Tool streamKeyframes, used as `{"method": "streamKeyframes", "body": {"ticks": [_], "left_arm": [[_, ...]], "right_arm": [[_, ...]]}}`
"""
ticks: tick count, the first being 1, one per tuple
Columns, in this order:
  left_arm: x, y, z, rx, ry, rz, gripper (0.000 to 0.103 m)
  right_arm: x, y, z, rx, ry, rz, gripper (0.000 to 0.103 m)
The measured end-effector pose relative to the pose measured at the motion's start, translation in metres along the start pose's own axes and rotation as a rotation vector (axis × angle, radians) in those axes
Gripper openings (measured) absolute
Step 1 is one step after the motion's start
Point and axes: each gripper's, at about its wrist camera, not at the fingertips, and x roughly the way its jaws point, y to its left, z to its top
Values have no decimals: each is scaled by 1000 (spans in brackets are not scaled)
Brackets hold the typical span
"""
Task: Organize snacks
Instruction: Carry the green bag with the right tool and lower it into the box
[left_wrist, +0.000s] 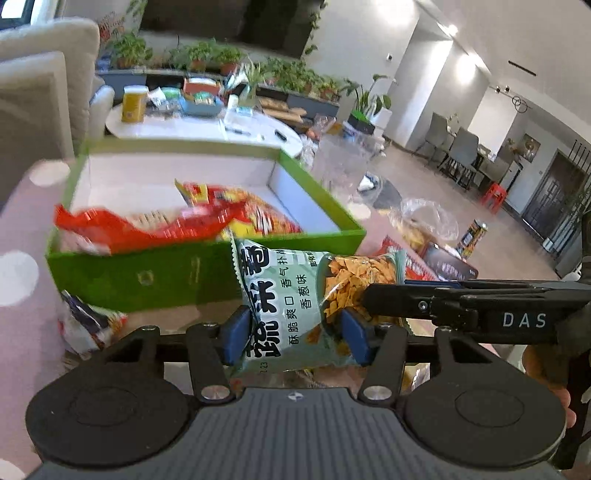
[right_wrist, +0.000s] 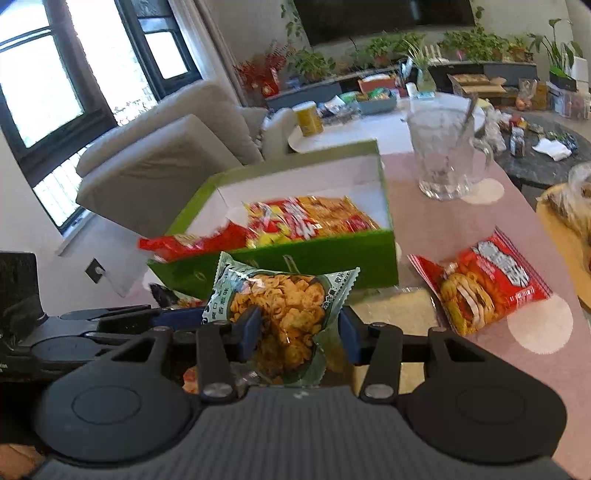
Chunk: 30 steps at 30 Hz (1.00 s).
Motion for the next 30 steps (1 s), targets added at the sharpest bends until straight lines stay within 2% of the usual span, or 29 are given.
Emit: {"method": "streamKeyframes", "body": {"ticks": [7,14,22,30], "left_arm": [[-22,6,22,-6,-89,45,50],[-33,28,56,-28,-156,125,50],[-22,64,87,-76,-164,200,50],[8,96,98,-124,-137,230,50]], "right_arm": [[-4,16,22,-42,-66,46,69],[17,32,57,-71,-115,121,69],[52,43,86,-89,-127,181,69],[85,44,96,-98,-100,187,69]]}}
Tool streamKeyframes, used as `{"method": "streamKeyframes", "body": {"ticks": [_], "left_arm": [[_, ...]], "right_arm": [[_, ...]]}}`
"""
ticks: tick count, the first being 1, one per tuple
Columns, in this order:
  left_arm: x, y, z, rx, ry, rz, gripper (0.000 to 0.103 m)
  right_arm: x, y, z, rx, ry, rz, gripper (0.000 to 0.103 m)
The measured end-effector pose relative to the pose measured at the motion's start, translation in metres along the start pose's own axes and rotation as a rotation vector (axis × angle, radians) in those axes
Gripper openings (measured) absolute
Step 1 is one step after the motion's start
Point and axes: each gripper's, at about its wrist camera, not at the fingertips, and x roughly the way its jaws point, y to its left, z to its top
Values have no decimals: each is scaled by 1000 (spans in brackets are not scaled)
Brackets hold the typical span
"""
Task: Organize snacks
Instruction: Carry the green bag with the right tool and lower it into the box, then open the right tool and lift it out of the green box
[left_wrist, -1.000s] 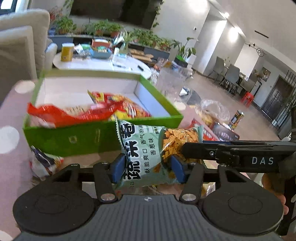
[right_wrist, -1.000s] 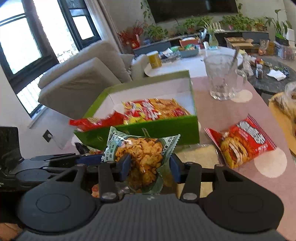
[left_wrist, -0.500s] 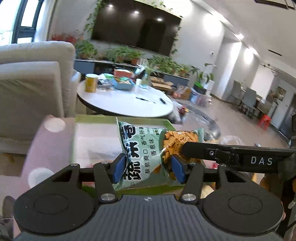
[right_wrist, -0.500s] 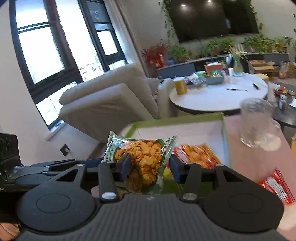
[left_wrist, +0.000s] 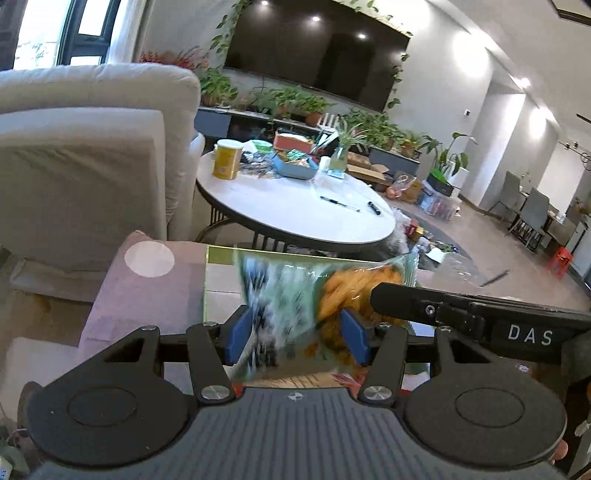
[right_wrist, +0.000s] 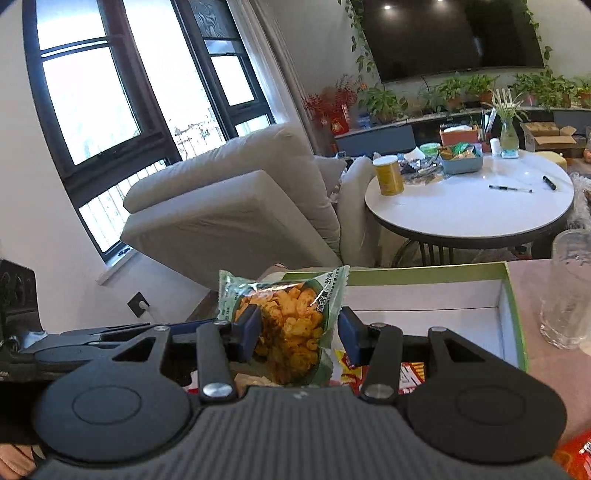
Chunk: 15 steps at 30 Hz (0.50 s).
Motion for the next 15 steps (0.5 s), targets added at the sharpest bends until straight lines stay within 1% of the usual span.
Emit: {"method": "streamKeyframes", "body": {"ticks": [5,6,9,12,15], "left_arm": [[20,11,2,-13,16,13,50],[22,12,2,-12,18,19,53],[24,13,-2,-9,18,29,60],[23,13,-5,4,20,42,60],[22,13,-8,3,31,49,60]], "right_arm": [[18,-7,1,1,5,-4,69],[21,-8,0,-4,2,-19,69],[27,-12,-3,-19,-1,-107,69],[25,-15,-7,-3,13,-95,69],[19,-13,-12,-3,21,-103,69]]}}
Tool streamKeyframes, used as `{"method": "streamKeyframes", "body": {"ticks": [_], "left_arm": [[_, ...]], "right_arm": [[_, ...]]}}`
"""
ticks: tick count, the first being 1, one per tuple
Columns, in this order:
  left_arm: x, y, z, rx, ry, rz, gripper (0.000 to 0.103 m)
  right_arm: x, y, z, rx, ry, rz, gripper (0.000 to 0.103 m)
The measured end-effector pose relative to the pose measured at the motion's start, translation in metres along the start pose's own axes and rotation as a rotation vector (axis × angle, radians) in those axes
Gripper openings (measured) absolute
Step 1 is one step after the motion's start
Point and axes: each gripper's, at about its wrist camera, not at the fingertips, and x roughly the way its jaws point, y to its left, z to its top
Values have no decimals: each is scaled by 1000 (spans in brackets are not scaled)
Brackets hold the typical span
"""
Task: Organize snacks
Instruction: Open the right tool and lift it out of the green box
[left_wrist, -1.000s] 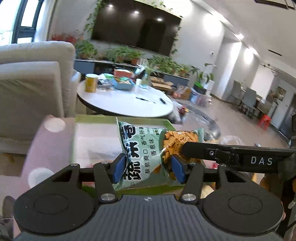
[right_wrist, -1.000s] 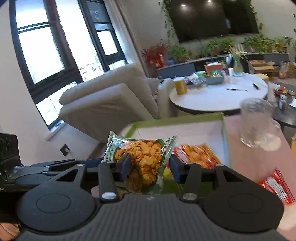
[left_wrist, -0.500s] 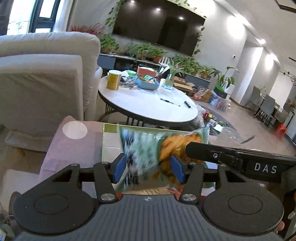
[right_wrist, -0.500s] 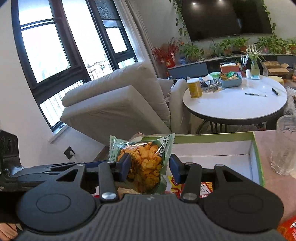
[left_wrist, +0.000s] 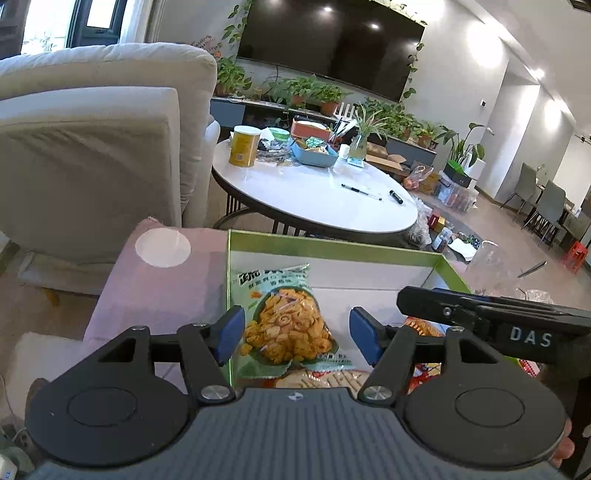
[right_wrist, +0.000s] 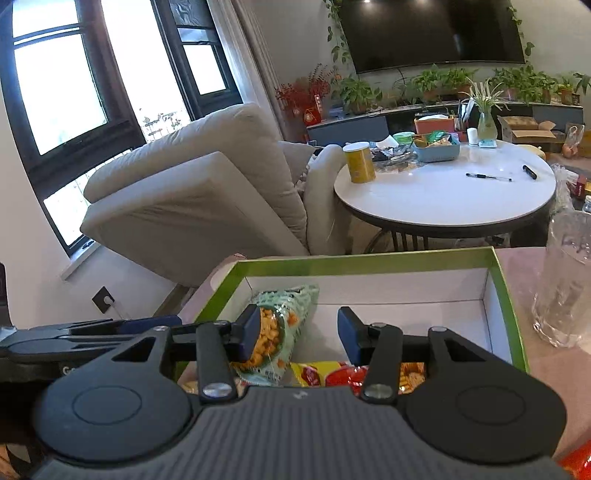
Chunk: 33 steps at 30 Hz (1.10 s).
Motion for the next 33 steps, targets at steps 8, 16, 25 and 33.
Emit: {"method": "streamKeyframes", "body": {"ticks": [8,16,25,33], "left_arm": [[-23,-2,-7,24,-37,11,68],[-57,-4,-22,43,-73,23,74],[-83,-16,-45,61,-73,2,75],[-89,-35,-69,85,-32,-28,77]], "right_arm": [[-20,5,0,-8,7,1,69],[-47,8,-12,-12,10,4,69],[-72,-1,-25,-14,28,-13,69],[-103,-36,-38,52,30,-97,69]]}}
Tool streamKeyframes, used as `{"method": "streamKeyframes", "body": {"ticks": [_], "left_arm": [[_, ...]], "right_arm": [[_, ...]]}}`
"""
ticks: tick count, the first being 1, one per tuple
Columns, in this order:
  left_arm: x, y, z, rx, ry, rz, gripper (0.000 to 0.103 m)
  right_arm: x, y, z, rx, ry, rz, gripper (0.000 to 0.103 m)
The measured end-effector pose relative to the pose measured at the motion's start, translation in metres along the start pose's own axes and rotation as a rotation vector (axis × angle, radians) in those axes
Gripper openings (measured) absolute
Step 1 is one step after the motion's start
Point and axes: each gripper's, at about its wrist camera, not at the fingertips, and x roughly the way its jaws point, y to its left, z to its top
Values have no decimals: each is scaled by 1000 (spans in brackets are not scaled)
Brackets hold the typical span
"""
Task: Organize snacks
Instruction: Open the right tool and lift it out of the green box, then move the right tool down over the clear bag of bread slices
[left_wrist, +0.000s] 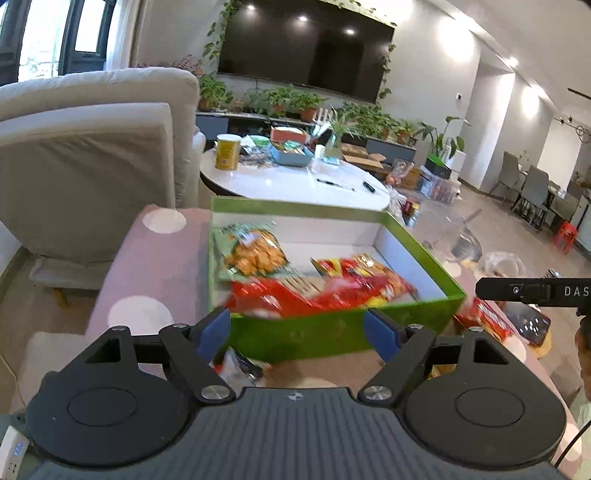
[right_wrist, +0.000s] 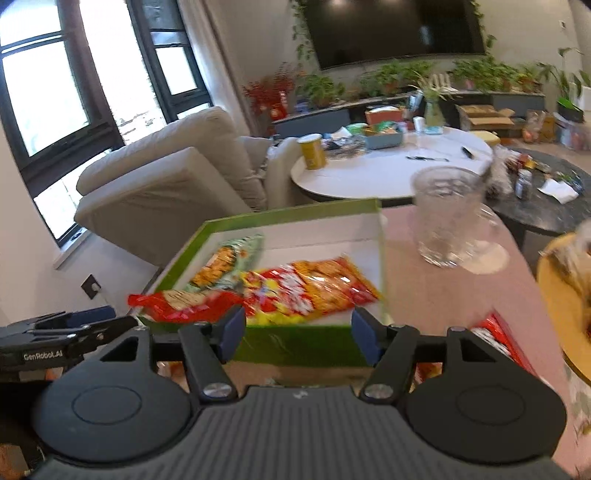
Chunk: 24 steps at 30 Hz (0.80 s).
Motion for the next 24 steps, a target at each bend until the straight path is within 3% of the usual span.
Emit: {"method": "streamKeyframes", "body": {"ticks": [6,24], "left_arm": [[5,-27,-11,50,47,-55,77],[31,-90,-34,150,162,-142,77]], "right_arm": [[-7,-24,-21,52,42,-53,69],[5,-62,-63,195,141,-70,70]]}}
